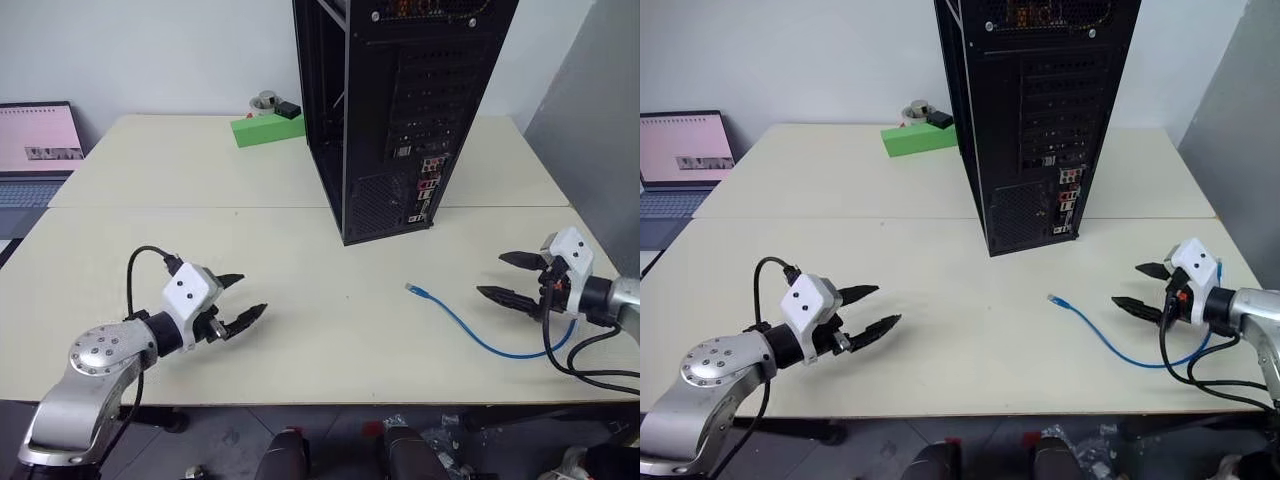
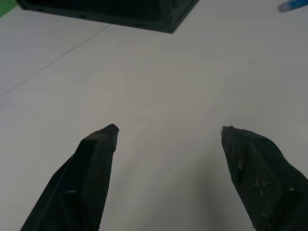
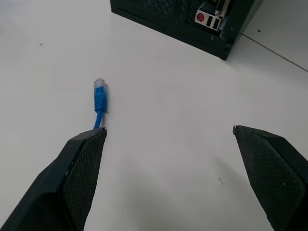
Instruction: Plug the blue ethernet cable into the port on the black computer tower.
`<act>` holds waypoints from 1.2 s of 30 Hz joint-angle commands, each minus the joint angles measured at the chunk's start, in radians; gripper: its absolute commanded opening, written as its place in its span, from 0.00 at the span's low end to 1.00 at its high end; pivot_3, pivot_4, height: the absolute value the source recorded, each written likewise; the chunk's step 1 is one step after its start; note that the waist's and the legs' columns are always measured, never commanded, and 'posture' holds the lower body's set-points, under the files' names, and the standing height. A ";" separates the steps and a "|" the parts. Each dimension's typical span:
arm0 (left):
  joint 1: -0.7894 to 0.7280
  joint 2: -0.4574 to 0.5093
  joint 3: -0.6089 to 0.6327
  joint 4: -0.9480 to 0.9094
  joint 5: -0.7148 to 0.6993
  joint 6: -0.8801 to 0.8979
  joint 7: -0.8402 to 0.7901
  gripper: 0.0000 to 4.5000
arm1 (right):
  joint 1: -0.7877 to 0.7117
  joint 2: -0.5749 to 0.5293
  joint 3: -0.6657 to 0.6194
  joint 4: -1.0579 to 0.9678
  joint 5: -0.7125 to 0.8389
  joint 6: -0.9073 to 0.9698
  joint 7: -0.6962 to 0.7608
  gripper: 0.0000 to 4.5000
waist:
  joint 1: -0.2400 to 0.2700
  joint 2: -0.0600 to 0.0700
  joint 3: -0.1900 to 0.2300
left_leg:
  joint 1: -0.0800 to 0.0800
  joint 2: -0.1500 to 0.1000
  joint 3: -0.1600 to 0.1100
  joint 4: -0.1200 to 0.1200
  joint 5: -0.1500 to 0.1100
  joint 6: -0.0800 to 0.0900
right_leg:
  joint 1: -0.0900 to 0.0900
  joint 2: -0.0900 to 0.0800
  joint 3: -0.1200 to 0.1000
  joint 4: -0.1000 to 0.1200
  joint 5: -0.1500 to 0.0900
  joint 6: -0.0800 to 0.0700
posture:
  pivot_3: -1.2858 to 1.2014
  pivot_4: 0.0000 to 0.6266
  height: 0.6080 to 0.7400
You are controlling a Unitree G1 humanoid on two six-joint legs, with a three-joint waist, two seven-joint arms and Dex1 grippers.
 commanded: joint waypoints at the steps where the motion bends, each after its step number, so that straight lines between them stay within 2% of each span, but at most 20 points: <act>1: 0.000 0.018 0.006 -0.055 -0.040 0.004 -0.043 0.82 | -0.014 -0.006 -0.023 -0.042 0.017 0.015 0.010 0.99 | 0.000 0.000 0.000 | 0.000 0.000 0.000 0.000 0.000 0.000 | 0.000 0.000 0.000 0.000 0.000 0.000 | 0.52 0.24 1.00; 12: -0.004 0.021 -0.054 -0.111 -0.005 0.028 -0.038 0.82 | 0.030 0.012 0.000 -0.156 -0.001 0.083 -0.037 0.99 | 0.005 -0.001 0.000 | 0.000 0.000 0.000 0.000 0.000 0.000 | 0.000 0.000 0.000 0.000 0.000 0.000 | 0.52 0.24 1.00; 18: -0.050 0.042 -0.161 -0.115 0.054 0.000 -0.074 0.82 | 0.115 0.064 0.024 -0.240 -0.036 0.108 -0.121 0.99 | 0.011 -0.001 0.000 | 0.000 0.000 0.000 0.000 0.000 0.000 | 0.000 0.000 0.000 0.000 0.000 0.000 | 0.52 0.24 1.00; 26: -0.181 -0.026 -0.264 -0.069 0.050 -0.033 -0.109 0.82 | 0.203 0.167 0.094 -0.257 -0.130 0.054 -0.227 0.99 | 0.012 -0.001 0.001 | -0.001 0.000 0.000 0.000 0.000 0.000 | 0.000 0.000 0.000 0.000 0.000 0.000 | 0.52 0.24 1.00; 32: -0.196 -0.046 -0.297 -0.055 0.058 -0.061 -0.132 0.82 | 0.240 0.214 0.109 -0.269 -0.156 0.045 -0.275 0.99 | 0.010 -0.001 0.000 | 0.000 0.000 0.000 0.000 0.000 0.000 | 0.000 0.000 0.000 0.000 0.000 0.000 | 0.52 0.24 1.00; 36: -0.197 -0.052 -0.312 -0.036 0.072 -0.087 -0.138 0.82 | 0.249 0.210 0.123 -0.283 -0.169 0.038 -0.277 0.84 | 0.010 -0.001 0.000 | 0.000 0.000 0.000 0.000 0.000 0.000 | 0.000 0.000 0.000 0.000 0.000 0.000 | 0.52 0.24 1.00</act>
